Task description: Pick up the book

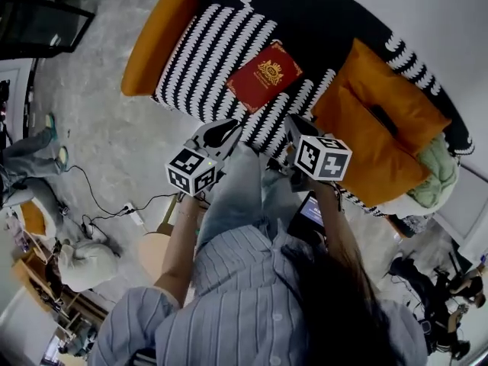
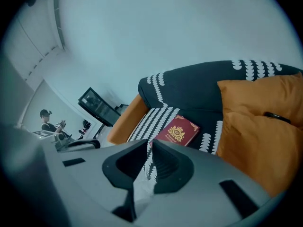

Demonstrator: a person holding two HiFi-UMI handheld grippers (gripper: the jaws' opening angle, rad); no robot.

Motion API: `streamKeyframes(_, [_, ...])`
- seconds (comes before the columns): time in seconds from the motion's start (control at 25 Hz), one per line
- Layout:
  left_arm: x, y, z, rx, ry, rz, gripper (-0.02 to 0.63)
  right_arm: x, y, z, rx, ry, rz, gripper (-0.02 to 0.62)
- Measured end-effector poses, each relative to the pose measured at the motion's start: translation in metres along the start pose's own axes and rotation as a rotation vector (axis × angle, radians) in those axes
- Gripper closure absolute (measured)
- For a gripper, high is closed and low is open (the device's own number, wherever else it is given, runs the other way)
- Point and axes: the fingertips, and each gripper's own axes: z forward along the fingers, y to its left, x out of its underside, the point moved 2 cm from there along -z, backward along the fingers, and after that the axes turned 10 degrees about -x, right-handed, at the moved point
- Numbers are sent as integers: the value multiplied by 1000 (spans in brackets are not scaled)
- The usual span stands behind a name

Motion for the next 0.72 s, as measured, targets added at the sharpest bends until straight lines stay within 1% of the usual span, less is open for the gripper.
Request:
streamKeyframes(0.28, [0,35,60,68,84,59,561,-3,-51,34,66,31,25,552])
streamKeyframes(0.44, [-2,65,99,57,65,84,561,-5,-84,56,101,25,81,552])
streamKeyframes(0.56, [15,89,129,59,94,68,560,4,-107,69,137,27,120,552])
streamKeyframes(0.72, [40,118,166,62,190,93,560,14,-135,91,159,26,184,552])
